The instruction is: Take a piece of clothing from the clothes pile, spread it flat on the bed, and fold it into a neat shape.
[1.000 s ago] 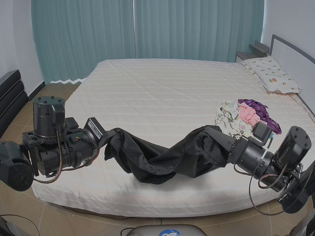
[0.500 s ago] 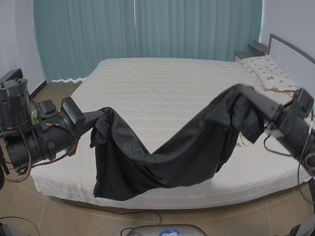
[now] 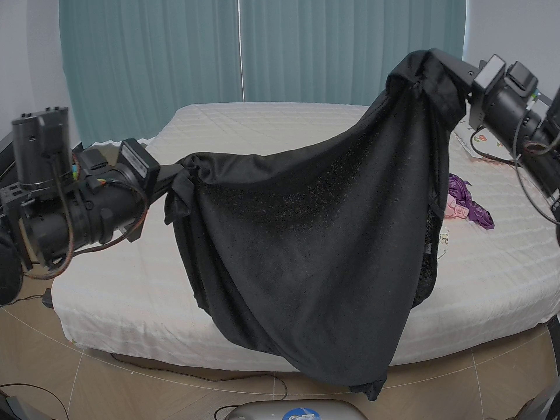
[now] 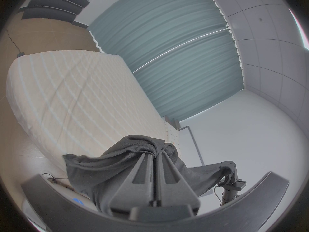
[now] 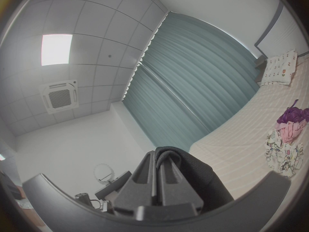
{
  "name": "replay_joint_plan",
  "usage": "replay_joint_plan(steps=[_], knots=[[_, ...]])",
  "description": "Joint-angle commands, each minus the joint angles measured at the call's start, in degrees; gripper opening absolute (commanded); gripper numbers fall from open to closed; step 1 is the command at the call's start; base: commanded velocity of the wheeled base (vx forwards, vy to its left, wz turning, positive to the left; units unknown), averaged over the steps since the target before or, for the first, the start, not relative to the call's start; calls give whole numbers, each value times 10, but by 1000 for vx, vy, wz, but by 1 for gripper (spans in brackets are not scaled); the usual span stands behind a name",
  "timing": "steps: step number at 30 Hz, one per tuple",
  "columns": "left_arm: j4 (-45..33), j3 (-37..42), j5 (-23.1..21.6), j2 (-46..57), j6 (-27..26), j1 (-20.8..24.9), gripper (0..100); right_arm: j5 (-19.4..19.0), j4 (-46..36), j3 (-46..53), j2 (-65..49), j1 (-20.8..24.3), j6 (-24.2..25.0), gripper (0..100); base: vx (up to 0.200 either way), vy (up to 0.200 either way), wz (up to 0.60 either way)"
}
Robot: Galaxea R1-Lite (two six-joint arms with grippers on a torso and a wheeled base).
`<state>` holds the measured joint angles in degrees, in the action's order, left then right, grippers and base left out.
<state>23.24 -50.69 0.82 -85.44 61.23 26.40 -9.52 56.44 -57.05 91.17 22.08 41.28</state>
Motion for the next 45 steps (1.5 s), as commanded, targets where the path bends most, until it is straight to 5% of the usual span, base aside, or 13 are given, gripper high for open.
replay_joint_plan(steps=[1, 18, 30, 31, 42, 44, 45], knots=[[2, -54, 2, -135, 1, -26, 0, -9, 0, -62, 144, -29, -3, 0, 200, 0, 0], [-2, -162, 11, -321, -30, -60, 0, 11, 83, -72, 308, -40, -23, 0, 200, 0, 0], [2, -240, 16, -440, -31, -64, 0, 35, 104, -75, 408, -54, -35, 0, 0, 0, 0], [1, -247, 16, -447, -30, -64, 100, 36, 104, -80, 415, -55, -35, 100, 0, 0, 0], [1, -284, 62, -499, -30, -66, 100, 76, 92, -129, 495, -67, -29, 100, 0, 0, 0], [-5, -320, 144, -525, -34, -72, 100, 113, 68, -161, 513, -79, -28, 100, 0, 0, 0], [-6, -321, 144, -525, -36, -74, 100, 118, 61, -166, 516, -79, -28, 100, 0, 0, 0]])
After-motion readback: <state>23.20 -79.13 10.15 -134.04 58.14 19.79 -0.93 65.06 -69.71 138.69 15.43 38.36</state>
